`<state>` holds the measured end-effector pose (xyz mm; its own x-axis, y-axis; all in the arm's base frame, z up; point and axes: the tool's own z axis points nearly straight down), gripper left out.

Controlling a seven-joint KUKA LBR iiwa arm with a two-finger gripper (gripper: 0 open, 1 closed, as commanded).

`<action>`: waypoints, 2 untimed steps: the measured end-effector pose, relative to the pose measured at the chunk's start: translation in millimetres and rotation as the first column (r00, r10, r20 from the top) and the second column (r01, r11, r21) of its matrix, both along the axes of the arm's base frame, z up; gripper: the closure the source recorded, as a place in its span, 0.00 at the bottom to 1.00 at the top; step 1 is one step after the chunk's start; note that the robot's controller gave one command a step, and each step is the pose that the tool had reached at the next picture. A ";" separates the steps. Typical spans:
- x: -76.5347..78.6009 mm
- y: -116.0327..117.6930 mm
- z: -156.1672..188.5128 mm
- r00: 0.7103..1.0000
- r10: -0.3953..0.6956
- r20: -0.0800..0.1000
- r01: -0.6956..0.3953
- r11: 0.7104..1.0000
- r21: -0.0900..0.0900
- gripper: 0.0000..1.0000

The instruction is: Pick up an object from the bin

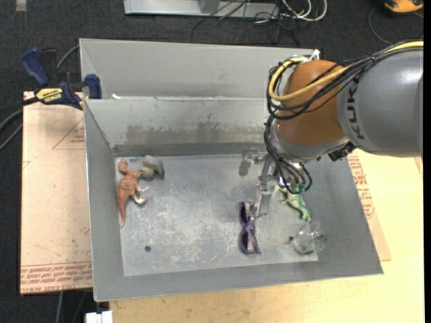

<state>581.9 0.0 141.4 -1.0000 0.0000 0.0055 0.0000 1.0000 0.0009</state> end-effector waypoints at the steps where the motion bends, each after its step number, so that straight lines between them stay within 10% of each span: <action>1: 1.4 0.0 4.6 1.000 0.000 0.007 0.000 1.000 0.000 0.00; 2: -4.8 -15.3 -35.5 0.988 0.152 0.012 -0.152 0.988 0.000 0.00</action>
Offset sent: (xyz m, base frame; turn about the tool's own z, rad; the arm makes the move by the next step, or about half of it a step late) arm -0.0131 -0.0284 -0.0668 -0.2436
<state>577.1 -15.3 105.9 -0.9883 -0.1521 -0.0065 -0.1521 0.9884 0.0012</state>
